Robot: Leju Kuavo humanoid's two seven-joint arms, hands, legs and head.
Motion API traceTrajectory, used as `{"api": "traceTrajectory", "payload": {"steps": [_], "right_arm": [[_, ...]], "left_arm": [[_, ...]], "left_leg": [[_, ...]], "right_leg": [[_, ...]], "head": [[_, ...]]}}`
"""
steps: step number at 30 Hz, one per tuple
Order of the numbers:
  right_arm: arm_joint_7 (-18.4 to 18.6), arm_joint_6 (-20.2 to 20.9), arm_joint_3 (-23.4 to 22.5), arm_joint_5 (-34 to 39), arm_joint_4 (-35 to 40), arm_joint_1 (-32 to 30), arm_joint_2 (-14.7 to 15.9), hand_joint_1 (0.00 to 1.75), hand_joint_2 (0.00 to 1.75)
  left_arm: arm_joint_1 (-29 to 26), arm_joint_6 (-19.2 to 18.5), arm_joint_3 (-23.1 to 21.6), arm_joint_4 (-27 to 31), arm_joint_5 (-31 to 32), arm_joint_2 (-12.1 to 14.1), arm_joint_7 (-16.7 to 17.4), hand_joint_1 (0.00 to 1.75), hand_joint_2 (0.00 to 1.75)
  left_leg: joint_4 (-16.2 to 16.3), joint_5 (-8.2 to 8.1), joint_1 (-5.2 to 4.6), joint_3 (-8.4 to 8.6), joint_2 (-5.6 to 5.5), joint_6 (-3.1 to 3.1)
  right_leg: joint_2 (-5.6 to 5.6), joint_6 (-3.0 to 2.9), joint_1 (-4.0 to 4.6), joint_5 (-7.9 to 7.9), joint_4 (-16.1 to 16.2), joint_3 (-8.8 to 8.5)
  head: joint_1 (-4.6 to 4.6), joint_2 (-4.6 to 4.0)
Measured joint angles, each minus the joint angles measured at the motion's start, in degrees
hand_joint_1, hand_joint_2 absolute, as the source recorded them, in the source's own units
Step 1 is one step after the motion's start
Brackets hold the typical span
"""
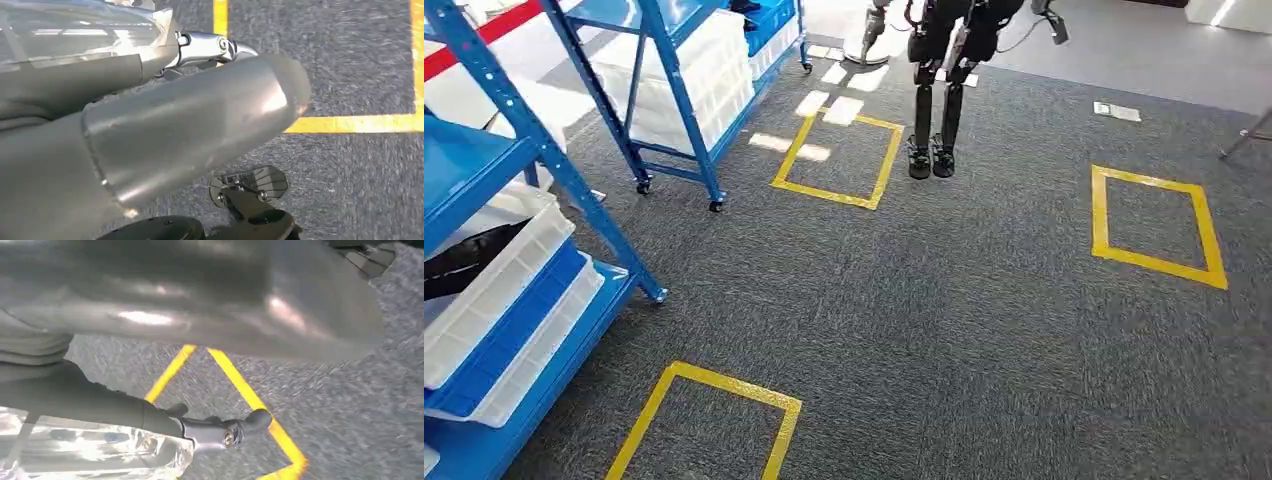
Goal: Take the parts from the cabinet and place them on the table.
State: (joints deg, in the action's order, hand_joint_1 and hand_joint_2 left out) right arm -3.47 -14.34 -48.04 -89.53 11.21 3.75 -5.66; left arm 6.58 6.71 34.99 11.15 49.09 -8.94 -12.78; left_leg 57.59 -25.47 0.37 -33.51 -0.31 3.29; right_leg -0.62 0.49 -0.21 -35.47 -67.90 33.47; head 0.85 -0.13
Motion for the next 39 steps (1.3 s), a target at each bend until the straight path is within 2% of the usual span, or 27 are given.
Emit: {"api": "traceTrajectory", "payload": {"steps": [2,3,5,6,7,8,11,12,14,16,18,19,21,22,23,26,27,28,29,30,32,33,34,36,37,38,39], "right_arm": [[0.17,0.02,0.02,0.0,0.0,-0.18,0.02,0.0,0.0],[0.3,0.04,0.04,0.0,0.0,-0.22,0.02,0.0,0.0],[0.44,0.09,0.35,0.0,0.0,-0.15,0.11,0.0,0.0],[0.5,0.09,0.63,0.0,0.0,-0.12,0.15,0.0,0.0],[0.5,0.11,0.85,0.0,-0.02,-0.14,0.13,0.0,0.0],[0.5,0.15,0.9,-0.02,-0.04,-0.14,0.09,0.0,0.0],[0.57,0.15,1.2,-0.02,-0.04,0.09,0.13,0.0,0.0],[0.57,0.15,1.38,-0.02,-0.04,0.14,0.09,0.0,0.0],[0.57,0.15,1.55,-0.02,-0.04,0.13,0.07,0.0,0.0],[0.59,0.33,1.77,-0.02,-0.04,-0.21,0.11,0.0,0.0],[0.68,0.63,1.94,-0.02,-0.04,-0.22,0.15,0.0,0.0],[0.68,0.74,2.12,-0.02,-0.04,-0.16,0.15,0.0,0.0],[0.68,0.83,2.58,-0.02,-0.04,-0.04,0.13,0.0,0.0],[0.68,0.87,2.73,-0.02,-0.04,0.02,0.04,0.0,0.0],[0.68,0.92,2.78,-0.02,-0.04,0.01,-0.02,0.0,0.0],[0.68,0.92,3.04,-0.02,-0.04,0.2,0.02,0.0,0.0],[0.7,0.94,3.28,-0.02,-0.04,0.32,0.0,0.0,0.0],[0.77,0.94,3.43,-0.02,-0.02,0.35,0.09,0.0,0.0],[0.81,0.94,3.52,-0.02,-0.02,0.38,0.11,0.0,0.0],[0.9,0.98,3.58,0.0,-0.04,0.35,0.07,0.0,0.0],[1.16,1.01,3.61,0.0,-0.04,0.1,0.13,0.0,0.0],[1.22,1.01,3.63,0.02,-0.04,0.01,0.13,0.0,0.0],[1.31,1.01,3.63,0.04,-0.04,-0.07,0.15,0.0,0.0],[1.35,1.01,3.63,0.07,-0.04,-0.02,0.24,0.0,0.0],[1.33,1.01,3.63,0.04,-0.04,-0.02,0.24,0.0,0.0],[1.33,1.03,3.65,0.04,-0.15,0.01,0.11,0.0,0.0],[1.33,1.05,3.65,0.06,-0.17,0.09,0.07,0.0,0.0]], "left_arm": [[-0.07,-0.72,0.35,0.0,-0.44,0.02,2.78,0.0,0.0],[-0.25,-1.13,0.63,-0.04,-0.68,0.09,4.4,0.0,0.0],[-0.47,-1.98,1.22,-0.04,-1.01,0.15,8.39,0.0,0.0],[-0.56,-2.25,1.38,-0.04,-1.01,0.15,9.2,0.0,0.0],[-0.59,-2.36,1.55,-0.04,-1.01,0.22,9.63,0.0,0.0],[-0.57,-2.4,1.73,-0.04,-1.0,0.26,9.86,0.0,0.0],[-1.07,-2.69,2.16,-0.07,-1.2,0.37,10.9,0.0,0.0],[-1.26,-2.66,2.54,-0.09,-1.31,0.53,11.1,0.0,0.0],[-1.4,-2.69,2.78,-0.09,-1.7,0.52,11.41,0.0,0.0],[-1.35,-2.73,2.88,-0.09,-1.77,0.5,11.58,0.0,0.0],[-1.49,-2.77,3.28,-0.11,-2.08,0.52,12.02,0.0,0.0],[-1.58,-2.82,3.48,-0.11,-2.23,0.57,12.3,0.0,0.0],[-1.58,-2.99,3.87,-0.11,-2.38,0.72,13.28,0.0,0.0],[-1.53,-3.04,4.09,-0.11,-2.53,0.81,13.53,0.0,0.0],[-1.34,-3.1,4.22,-0.11,-2.75,0.9,13.79,0.0,0.0],[-1.39,-3.39,4.46,-0.11,-2.82,0.94,14.18,0.0,0.0],[-1.43,-3.39,4.55,-0.11,-2.82,0.94,14.55,0.0,0.0],[-1.5,-3.47,4.57,-0.11,-2.82,0.87,14.88,0.0,0.0],[-1.49,-3.56,4.61,-0.11,-2.86,0.94,15.12,0.0,0.0],[-1.39,-3.56,4.7,-0.11,-2.86,0.94,15.27,0.0,0.0],[-1.4,-3.71,4.83,-0.11,-2.86,0.92,15.45,0.0,0.0],[-1.47,-3.71,4.96,-0.11,-2.84,0.92,15.56,0.0,0.0],[-1.54,-3.71,5.05,-0.11,-2.82,0.92,15.67,0.0,0.0],[-1.57,-3.71,5.05,-0.11,-2.82,0.83,15.71,0.0,0.0],[-1.56,-3.71,5.05,-0.11,-2.8,0.83,15.69,0.0,0.0],[-1.55,-3.71,5.05,-0.11,-2.82,0.9,15.71,0.0,0.0],[-1.55,-3.74,5.05,-0.11,-2.8,0.9,15.71,0.0,0.0]], "left_leg": [[0.05,0.09,-0.04,-0.18,-1.59,-0.01],[0.06,0.14,-0.02,-0.15,-2.33,-0.1],[0.19,0.27,0.14,-0.11,-3.82,-0.37],[0.28,0.29,0.23,-0.1,-4.55,-0.57],[0.38,0.37,0.21,-0.34,-5.11,-1.01],[0.73,0.19,-0.16,-0.5,-5.75,-1.45],[0.1,0.7,0.21,-0.74,-6.71,-2.48],[0.53,0.61,0.5,-0.89,-6.67,-2.68],[4.99,-3.01,0.22,-2.9,-2.0,-2.86],[14.54,-7.85,0.26,-7.3,-0.42,-3.09],[18.94,-8.66,0.26,-9.34,-0.01,-3.06],[16.83,-7.01,0.24,-8.18,0.12,-2.86],[7.63,-2.63,0.1,-3.0,1.22,-2.2],[2.74,-1.24,-0.33,-0.07,4.31,-1.4],[1.26,-1.68,-0.83,0.58,5.62,-1.39],[1.16,-1.46,-1.15,0.07,3.3,-1.1],[0.39,-1.01,-0.9,0.36,2.48,-0.65],[-0.16,-0.49,-0.38,0.83,1.98,-0.51],[-0.37,-0.14,-0.14,0.76,1.31,0.06],[-0.37,-0.05,-0.15,0.55,0.65,0.17],[-0.33,0.05,-0.15,0.37,-1.04,0.2],[-0.31,0.09,-0.14,0.38,-1.83,0.14],[-0.26,0.13,-0.06,0.41,-2.64,0.05],[0.0,0.17,0.24,0.42,-4.25,-0.4],[0.28,0.09,0.34,0.28,-4.95,-0.82],[0.75,-0.08,0.02,0.02,-5.44,-1.41],[0.82,-0.15,-0.05,-0.16,-5.9,-1.8]], "right_leg": [[0.35,0.36,-0.09,-2.11,-7.03,3.4],[0.36,0.82,-0.27,-1.51,-6.79,3.37],[0.65,2.14,-0.84,2.36,0.73,-0.07],[1.54,2.73,-1.29,4.66,6.41,-2.72],[3.88,3.04,-1.83,5.41,10.0,-3.99],[3.5,2.37,-1.11,5.78,10.37,-3.79],[2.28,1.02,-0.68,6.05,10.22,-4.37],[1.63,0.34,-1.66,6.48,10.57,-4.13],[0.69,-0.49,-1.22,6.67,10.55,-4.27],[-0.88,-0.84,-0.61,6.58,10.52,-4.08],[-2.26,-0.93,-0.28,6.52,10.5,-3.92],[-2.91,-1.03,-0.15,6.44,10.5,-3.95],[-4.01,-1.17,0.06,6.3,10.51,-4.25],[-4.45,-1.22,0.19,6.17,10.52,-4.46],[-4.88,-0.78,0.9,5.83,10.28,-4.44],[-6.62,-0.39,0.65,5.78,10.71,-4.77],[-7.45,-0.07,1.17,5.59,10.74,-5.08],[-5.37,0.18,0.7,4.96,9.69,-4.39],[-2.13,-0.06,0.56,3.24,6.9,-3.27],[-0.57,-0.28,0.31,1.24,2.75,-1.38],[0.28,-0.08,-0.24,-1.96,-6.15,2.92],[0.34,0.39,-0.4,-1.97,-7.71,3.76],[0.35,1.08,-0.64,-0.85,-6.31,3.26],[0.98,2.71,-1.37,3.71,3.12,-0.94],[2.74,3.29,-1.86,5.62,8.33,-3.33],[4.82,3.13,-1.85,5.62,9.69,-3.6],[3.74,2.14,-1.47,5.96,9.89,-3.3]], "head": [[0.0,0.0],[0.04,0.0],[0.04,0.0],[0.04,0.0],[-0.11,0.0],[-0.11,0.0],[-0.04,0.0],[0.02,0.0],[0.46,0.0],[0.44,0.0],[0.44,0.0],[0.46,0.0],[0.48,0.0],[0.46,0.0],[0.41,0.0],[0.26,0.0],[0.37,0.0],[0.35,0.0],[0.09,0.0],[-0.07,0.0],[0.0,0.0],[-0.04,0.0],[0.0,0.0],[0.0,0.0],[-0.09,0.0],[-0.31,0.0],[-0.22,0.0]]}}
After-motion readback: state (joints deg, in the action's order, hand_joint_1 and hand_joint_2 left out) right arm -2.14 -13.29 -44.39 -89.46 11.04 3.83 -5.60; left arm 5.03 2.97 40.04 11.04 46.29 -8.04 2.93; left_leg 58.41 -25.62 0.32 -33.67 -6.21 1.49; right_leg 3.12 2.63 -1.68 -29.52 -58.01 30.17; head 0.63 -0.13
